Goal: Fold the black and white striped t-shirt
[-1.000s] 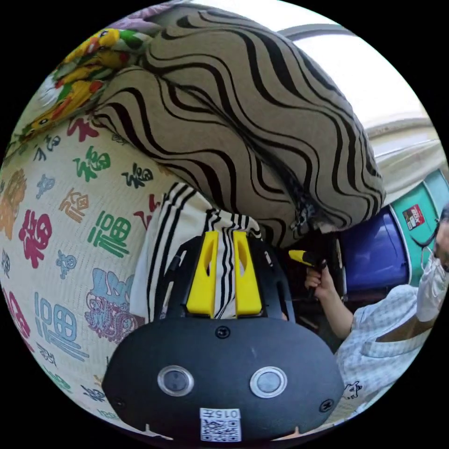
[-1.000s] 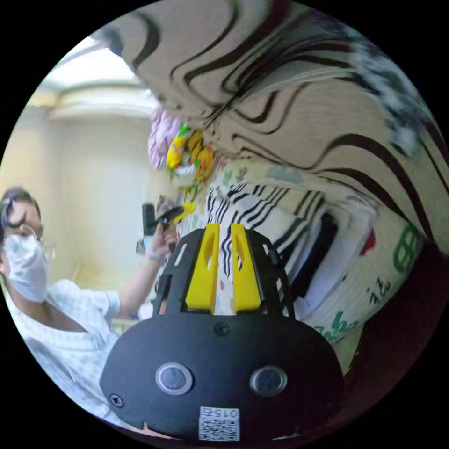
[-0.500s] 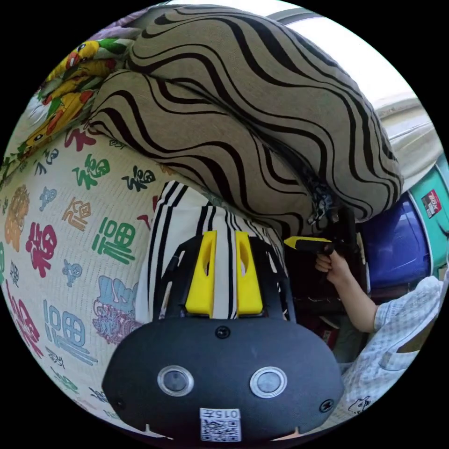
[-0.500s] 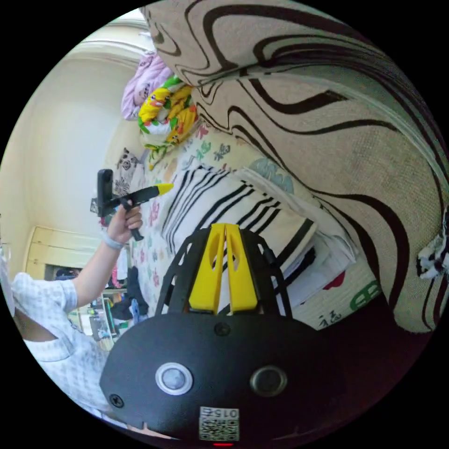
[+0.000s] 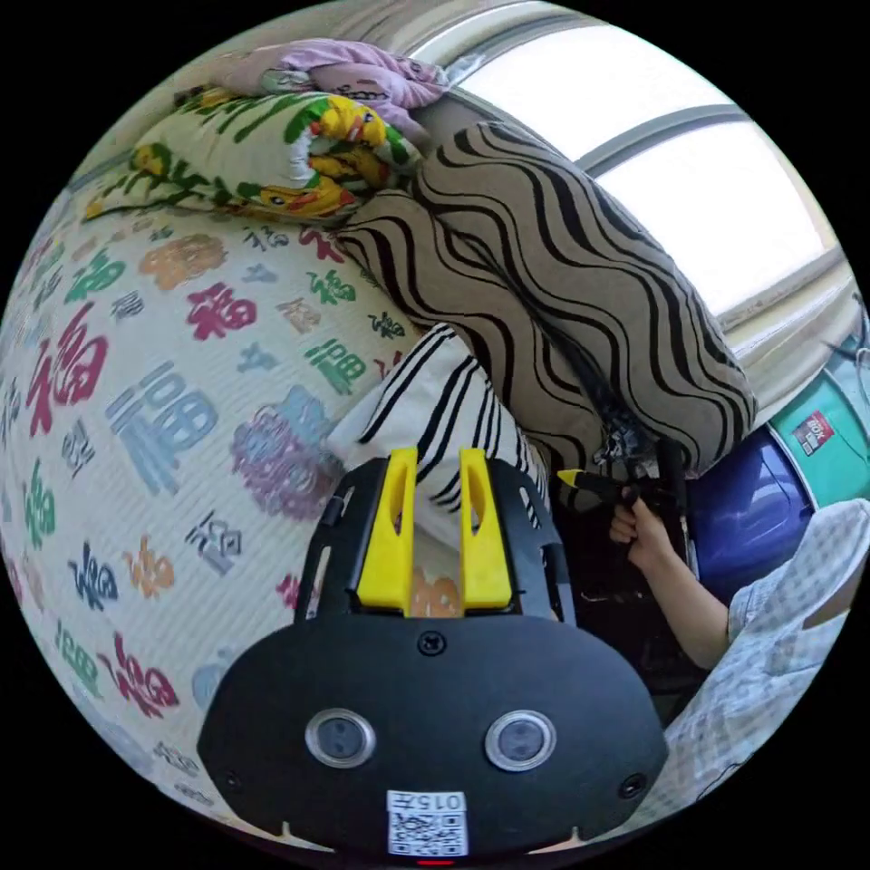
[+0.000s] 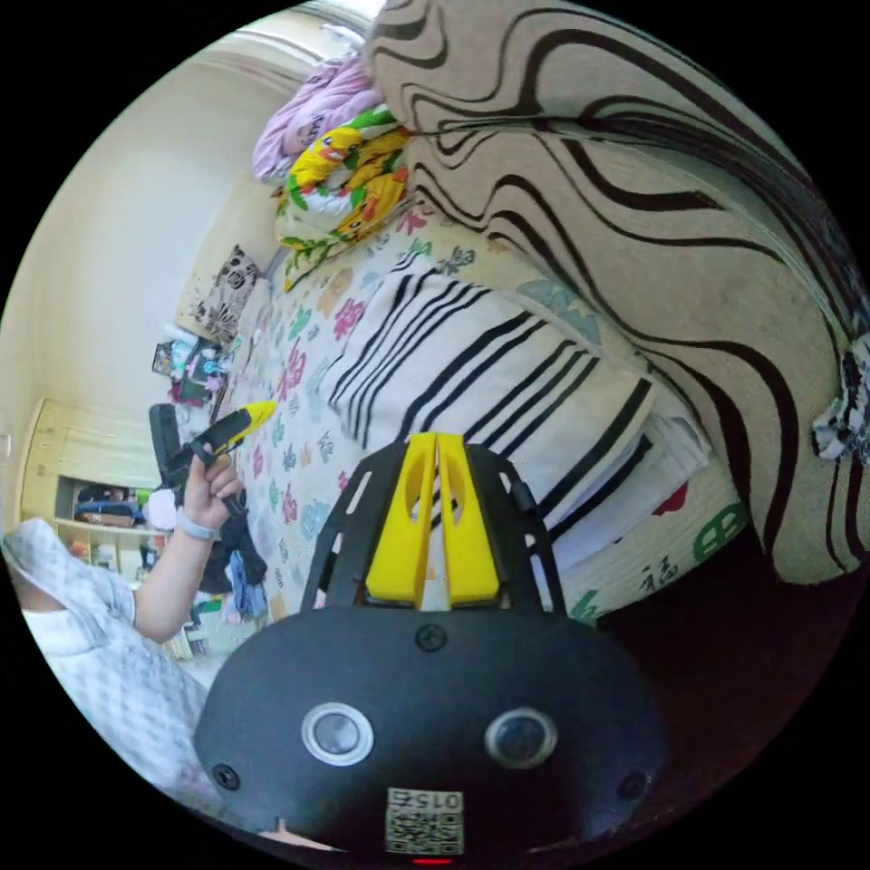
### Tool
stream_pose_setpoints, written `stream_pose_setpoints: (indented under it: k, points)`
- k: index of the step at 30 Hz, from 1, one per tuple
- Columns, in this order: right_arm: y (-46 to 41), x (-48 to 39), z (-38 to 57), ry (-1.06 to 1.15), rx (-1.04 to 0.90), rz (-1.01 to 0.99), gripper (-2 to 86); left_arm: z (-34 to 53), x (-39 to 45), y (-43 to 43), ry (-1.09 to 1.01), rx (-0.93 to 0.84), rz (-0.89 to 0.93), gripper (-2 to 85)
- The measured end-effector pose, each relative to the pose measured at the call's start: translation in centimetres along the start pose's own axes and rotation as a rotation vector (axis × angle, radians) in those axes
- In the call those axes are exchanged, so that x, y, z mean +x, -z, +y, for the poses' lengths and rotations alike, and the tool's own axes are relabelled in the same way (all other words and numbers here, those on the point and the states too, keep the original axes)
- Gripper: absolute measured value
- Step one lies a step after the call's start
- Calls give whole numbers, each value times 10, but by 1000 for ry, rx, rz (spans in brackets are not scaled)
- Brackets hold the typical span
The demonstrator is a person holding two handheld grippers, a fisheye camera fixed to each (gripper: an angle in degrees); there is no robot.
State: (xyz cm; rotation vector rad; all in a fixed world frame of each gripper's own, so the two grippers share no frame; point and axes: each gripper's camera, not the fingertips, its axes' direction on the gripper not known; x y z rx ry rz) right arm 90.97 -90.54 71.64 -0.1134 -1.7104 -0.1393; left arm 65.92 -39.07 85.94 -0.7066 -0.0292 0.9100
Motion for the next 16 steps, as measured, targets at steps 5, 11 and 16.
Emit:
stream_pose_setpoints:
  k: [5, 11, 16]
  points:
    - [-138, -137, 59, 238, -322, -140, 0, 215, -64, 160, 438, -11, -259, 68]
    - [-314, -294, 170, 463, -763, -352, 43, 472, -95, 356, 998, 187, -488, 80]
    - [-445, -427, 259, 612, -949, -381, 57, 617, -101, 471, 1157, 304, -679, 87]
